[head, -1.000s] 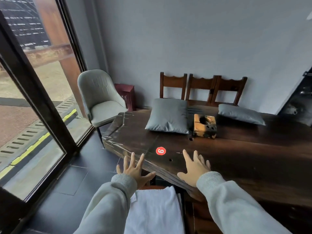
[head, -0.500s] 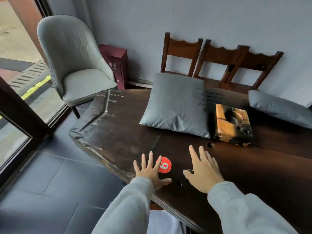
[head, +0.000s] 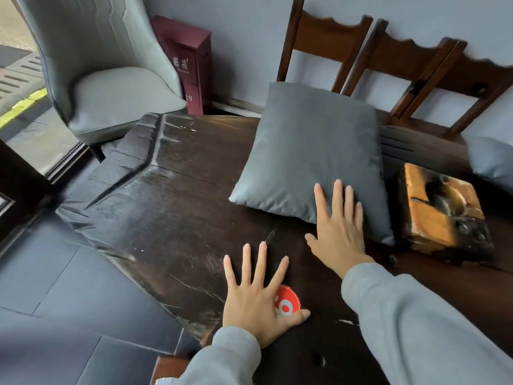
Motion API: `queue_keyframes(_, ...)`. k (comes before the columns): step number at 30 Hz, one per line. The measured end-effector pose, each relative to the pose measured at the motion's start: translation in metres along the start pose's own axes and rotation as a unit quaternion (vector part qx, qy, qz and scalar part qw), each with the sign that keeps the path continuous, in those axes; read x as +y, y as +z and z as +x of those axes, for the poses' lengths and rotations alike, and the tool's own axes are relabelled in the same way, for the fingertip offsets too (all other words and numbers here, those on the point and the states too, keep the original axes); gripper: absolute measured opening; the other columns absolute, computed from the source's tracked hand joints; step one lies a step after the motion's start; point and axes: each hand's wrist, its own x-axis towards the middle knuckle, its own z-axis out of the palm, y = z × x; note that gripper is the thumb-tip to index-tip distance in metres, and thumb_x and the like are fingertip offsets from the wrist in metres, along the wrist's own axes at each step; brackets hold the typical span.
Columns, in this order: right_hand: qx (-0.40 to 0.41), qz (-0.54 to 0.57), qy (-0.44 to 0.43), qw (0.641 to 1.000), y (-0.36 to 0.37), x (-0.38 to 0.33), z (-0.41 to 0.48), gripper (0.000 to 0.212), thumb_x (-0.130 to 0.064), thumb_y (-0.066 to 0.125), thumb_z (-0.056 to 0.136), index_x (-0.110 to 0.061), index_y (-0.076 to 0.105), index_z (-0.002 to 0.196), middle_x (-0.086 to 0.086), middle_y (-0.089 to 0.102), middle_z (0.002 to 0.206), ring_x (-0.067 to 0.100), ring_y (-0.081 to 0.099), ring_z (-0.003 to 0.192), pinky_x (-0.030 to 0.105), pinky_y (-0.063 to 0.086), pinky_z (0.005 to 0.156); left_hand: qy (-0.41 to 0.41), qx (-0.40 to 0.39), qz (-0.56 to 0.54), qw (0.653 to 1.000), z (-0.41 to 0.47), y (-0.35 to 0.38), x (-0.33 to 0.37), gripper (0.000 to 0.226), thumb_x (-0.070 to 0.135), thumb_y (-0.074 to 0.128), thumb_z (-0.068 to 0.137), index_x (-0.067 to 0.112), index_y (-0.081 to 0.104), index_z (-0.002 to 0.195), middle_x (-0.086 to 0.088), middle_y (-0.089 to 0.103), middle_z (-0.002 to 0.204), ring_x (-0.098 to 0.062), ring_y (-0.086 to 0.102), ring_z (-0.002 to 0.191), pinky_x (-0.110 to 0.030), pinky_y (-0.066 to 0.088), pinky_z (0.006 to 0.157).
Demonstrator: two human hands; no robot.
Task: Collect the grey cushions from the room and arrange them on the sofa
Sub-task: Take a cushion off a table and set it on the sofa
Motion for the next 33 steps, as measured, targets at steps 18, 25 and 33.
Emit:
queue_keyframes(18,0.093,-0.055,-0.056,0.993,0.002,0.007,-0.018,0.068,-0.011,0.053,0.102,-0.019,0.021,0.162,0.013,0.04,0.157,0.036,0.049,0.128,0.042,0.039,0.11,-0.013,0.024,0.041,0.999,0.006,0.015,-0.005,0.112,0.104,0.004,0.075,0.041,0.018,0.167,-0.015,0.005,0.176,-0.047,-0.002,0.161,-0.076,-0.006,0.118)
queue_keyframes(25,0.072,-0.053,-0.078,0.993,-0.001,0.007,-0.119,0.07,-0.012,0.063,0.099,-0.017,0.032,0.161,0.016,0.046,0.156,0.04,0.053,0.129,0.044,0.044,0.108,-0.021,0.005,0.028,0.999,-0.022,0.01,-0.003,0.097,0.095,0.009,0.083,0.042,0.035,0.16,-0.003,0.037,0.168,-0.032,0.015,0.16,-0.06,-0.005,0.124)
queue_keyframes(33,0.046,-0.019,-0.091,0.995,0.003,0.012,-0.213,0.072,-0.01,0.059,0.101,-0.018,0.026,0.165,0.018,0.039,0.163,0.045,0.043,0.142,0.048,0.035,0.118,-0.028,0.072,-0.063,0.995,-0.099,0.015,0.003,0.082,0.072,0.037,0.094,0.009,0.07,0.135,-0.02,0.066,0.14,-0.044,0.057,0.134,-0.054,0.046,0.109)
